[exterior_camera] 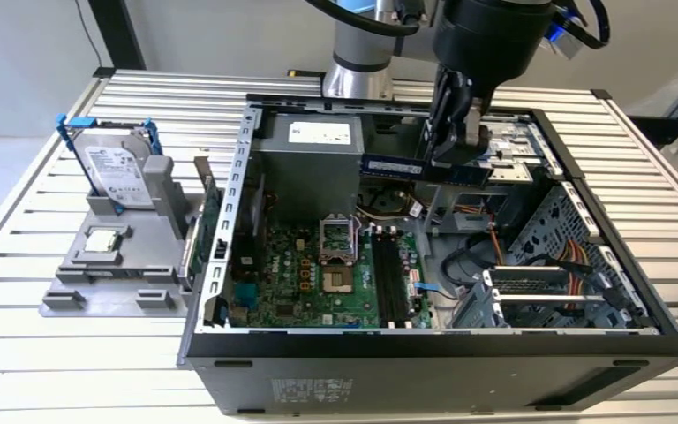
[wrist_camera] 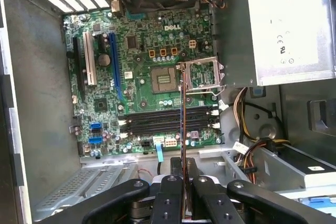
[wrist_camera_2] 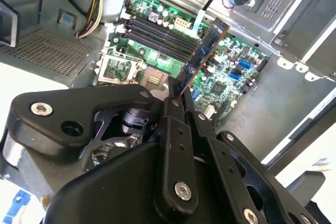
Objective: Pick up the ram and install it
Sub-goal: 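Insert the ram into the slot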
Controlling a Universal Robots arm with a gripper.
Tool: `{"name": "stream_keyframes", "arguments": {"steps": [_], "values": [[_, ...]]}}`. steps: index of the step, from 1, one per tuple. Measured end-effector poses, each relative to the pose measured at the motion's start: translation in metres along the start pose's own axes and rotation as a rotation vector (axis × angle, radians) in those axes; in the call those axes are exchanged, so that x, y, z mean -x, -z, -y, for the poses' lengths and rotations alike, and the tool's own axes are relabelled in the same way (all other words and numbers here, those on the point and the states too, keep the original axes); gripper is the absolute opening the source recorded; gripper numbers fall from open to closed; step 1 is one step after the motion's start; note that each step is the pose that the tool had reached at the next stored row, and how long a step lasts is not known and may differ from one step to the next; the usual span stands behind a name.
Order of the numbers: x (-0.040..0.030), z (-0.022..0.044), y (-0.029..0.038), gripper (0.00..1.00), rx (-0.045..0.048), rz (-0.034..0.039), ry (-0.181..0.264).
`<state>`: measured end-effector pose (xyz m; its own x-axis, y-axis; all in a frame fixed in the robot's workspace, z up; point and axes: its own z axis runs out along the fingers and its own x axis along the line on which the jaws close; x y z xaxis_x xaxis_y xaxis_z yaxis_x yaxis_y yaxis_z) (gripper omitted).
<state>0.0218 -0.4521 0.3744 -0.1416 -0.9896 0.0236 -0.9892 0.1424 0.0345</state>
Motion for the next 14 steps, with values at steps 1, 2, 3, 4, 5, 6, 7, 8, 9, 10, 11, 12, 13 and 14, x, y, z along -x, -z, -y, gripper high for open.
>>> {"name": "stream_keyframes", "arguments": {"steps": [1,2,3,4,5,6,7,8,9,10,11,12,13,14], "values": [[0.0,0.0,0.0,0.0,0.0001,0.0001,-0.005],[0.0,0.0,0.0,0.0,0.0003,0.0004,-0.012],[0.0,0.0,0.0,0.0,0.0005,0.0007,-0.02],[0.0,0.0,0.0,0.0,0.0006,0.0009,-0.027],[0.0,0.0,0.0,0.0,0.0008,0.0011,-0.034],[0.0,0.0,0.0,0.0,0.0009,0.0015,-0.04],[0.0,0.0,0.0,0.0,0.0011,0.0017,-0.047],[0.0,0.0,0.0,0.0,0.0012,0.0018,-0.052],[0.0,0.0,0.0,0.0,0.0014,0.0019,-0.058],[0.0,0.0,0.0,0.0,0.0015,0.0022,-0.063],[0.0,0.0,0.0,0.0,0.0016,0.0023,-0.068],[0.0,0.0001,0.0,0.0,0.0017,0.0025,-0.073],[0.0,0.0001,0.0,0.0,0.0018,0.0026,-0.077],[0.0,0.0,0.0,0.0,0.0019,0.0027,-0.082]]}}
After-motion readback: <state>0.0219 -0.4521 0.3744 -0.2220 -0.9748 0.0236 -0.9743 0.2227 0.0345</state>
